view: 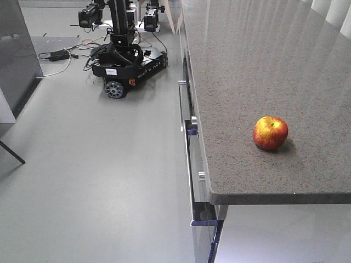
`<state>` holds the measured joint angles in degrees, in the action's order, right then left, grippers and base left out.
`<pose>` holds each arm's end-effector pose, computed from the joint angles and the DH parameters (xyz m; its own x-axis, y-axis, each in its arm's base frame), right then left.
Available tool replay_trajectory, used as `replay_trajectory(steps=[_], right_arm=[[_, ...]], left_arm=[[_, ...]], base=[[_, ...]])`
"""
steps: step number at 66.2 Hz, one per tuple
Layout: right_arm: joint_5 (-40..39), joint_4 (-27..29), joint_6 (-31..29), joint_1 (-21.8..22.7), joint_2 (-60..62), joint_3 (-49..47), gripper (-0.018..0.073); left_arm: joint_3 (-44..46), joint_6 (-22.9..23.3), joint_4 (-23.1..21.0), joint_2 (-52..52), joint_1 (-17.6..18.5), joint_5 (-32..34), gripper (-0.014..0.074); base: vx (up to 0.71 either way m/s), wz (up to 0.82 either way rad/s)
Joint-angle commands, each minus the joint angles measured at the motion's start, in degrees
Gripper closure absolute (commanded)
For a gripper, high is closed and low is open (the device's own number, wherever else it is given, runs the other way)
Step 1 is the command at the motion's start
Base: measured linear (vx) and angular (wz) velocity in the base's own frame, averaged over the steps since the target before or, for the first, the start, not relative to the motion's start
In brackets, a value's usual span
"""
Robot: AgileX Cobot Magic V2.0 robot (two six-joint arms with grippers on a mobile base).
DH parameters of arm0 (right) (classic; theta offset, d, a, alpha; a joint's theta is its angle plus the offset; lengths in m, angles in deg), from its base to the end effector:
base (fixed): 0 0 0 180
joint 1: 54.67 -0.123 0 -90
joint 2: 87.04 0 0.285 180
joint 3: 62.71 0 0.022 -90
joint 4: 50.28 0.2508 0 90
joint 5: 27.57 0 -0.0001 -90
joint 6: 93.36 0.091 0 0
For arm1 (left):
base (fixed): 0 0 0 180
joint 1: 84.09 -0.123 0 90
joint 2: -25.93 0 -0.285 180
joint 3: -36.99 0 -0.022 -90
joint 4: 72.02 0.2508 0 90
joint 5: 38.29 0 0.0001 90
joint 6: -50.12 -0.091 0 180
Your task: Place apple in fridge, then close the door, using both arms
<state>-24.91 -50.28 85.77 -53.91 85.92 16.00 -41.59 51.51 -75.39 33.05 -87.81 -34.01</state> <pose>0.0566 -0.0008 0.2009 0.0275 -0.0156 -0.9995 0.0137 0.9998 -0.0152 0.0555 0.0040 0.2125 0.1540 -0.0730 -0.9854 -0.0567 0.9950 -0.0825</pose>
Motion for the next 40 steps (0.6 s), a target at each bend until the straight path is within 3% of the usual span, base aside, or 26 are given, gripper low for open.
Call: replay_trajectory(steps=[1, 40], right_arm=[[-4.11, 0.00, -0.38, 0.34, 0.38, 0.03, 0.0561], [-5.87, 0.00, -0.38, 0.34, 0.38, 0.03, 0.0561]], left_arm=[[-1.65, 0.60, -0.03, -0.82, 0.37, 4.18, 0.0602], [-1.65, 0.60, -0.03, -0.82, 0.37, 4.18, 0.0602]], base=[[0.00, 0.00], [0.00, 0.00]])
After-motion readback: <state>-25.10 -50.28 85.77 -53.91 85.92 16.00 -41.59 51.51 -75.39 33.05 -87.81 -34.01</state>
